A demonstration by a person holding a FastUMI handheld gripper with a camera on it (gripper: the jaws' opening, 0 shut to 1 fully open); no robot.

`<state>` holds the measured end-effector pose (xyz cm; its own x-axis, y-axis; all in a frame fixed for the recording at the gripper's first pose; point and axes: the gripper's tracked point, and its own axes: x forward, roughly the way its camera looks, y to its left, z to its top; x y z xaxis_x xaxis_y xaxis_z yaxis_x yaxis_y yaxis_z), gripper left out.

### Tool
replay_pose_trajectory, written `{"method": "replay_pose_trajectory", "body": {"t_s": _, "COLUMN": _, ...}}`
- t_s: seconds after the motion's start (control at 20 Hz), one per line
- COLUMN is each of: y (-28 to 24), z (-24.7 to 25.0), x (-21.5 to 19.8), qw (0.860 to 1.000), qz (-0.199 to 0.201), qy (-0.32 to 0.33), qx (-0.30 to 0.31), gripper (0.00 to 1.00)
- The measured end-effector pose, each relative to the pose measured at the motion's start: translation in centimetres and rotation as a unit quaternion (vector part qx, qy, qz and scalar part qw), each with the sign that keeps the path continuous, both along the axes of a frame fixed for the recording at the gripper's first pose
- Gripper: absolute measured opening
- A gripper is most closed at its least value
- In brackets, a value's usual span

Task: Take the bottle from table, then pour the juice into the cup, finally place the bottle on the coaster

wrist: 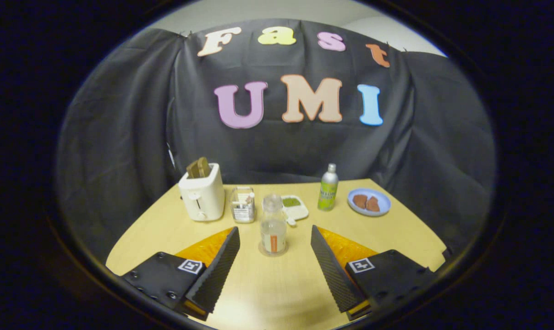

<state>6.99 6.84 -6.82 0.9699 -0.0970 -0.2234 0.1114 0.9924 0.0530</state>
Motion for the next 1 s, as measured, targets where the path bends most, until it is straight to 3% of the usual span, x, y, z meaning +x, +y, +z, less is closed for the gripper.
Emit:
{"method": "replay_pose_trajectory", "body": {"t_s": 0.2, "y": -0.3, "z": 5.7, "x": 0.4, "qw": 0.998, "qz": 0.025, "qy": -0.054, "qx": -0.021, "gripper": 0.99}}
{"method": "replay_pose_trajectory", "body": {"t_s": 0.4, "y": -1.6, "z": 9.0, "x": -0.2, "qw": 0.996, "qz": 0.024, "qy": -0.080, "qx": -0.016, "gripper": 0.98}}
{"method": "replay_pose_trajectory", "body": {"t_s": 0.6, "y": -1.9, "z": 10.8, "x": -0.2, "qw": 0.995, "qz": 0.027, "qy": -0.094, "qx": 0.020, "gripper": 0.98}}
{"method": "replay_pose_trajectory", "body": {"t_s": 1.0, "y": -3.9, "z": 12.1, "x": 0.2, "qw": 0.995, "qz": 0.010, "qy": -0.093, "qx": 0.027, "gripper": 0.98}}
